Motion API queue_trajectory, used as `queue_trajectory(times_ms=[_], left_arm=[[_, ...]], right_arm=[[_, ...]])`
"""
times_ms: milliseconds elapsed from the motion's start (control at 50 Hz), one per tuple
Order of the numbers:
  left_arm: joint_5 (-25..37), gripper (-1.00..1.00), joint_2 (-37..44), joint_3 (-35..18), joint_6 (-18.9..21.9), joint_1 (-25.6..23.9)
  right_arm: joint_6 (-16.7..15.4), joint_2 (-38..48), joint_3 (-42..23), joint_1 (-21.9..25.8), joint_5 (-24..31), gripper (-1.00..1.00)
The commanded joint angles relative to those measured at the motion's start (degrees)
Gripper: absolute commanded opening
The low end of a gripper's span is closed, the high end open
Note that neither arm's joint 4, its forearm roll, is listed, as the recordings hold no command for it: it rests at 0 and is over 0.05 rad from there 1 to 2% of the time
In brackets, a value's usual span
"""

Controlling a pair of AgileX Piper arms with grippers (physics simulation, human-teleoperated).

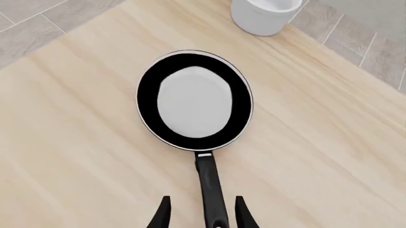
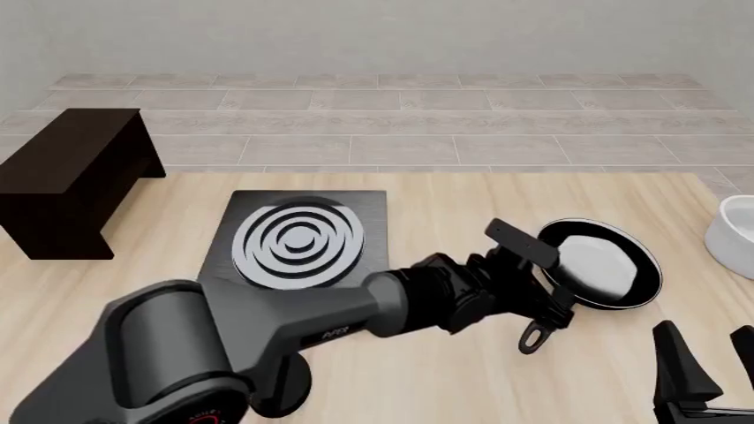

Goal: Put the frying pan on top of the cabinet.

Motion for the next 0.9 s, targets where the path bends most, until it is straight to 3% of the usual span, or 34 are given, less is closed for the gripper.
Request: queue_trajectory(times_ms=[20,900], left_arm=[[0.08,1.00,0.94,-0.74,-0.27,-0.72],[-0.01,1.00,6.64,-3.85,-1.48,-2.09]], right_arm=[[0.13,-0.01,0.03,-0.04,-0.05,1.00],[1.22,-0.01,-0.02,-0.52,-0.12,1.00]])
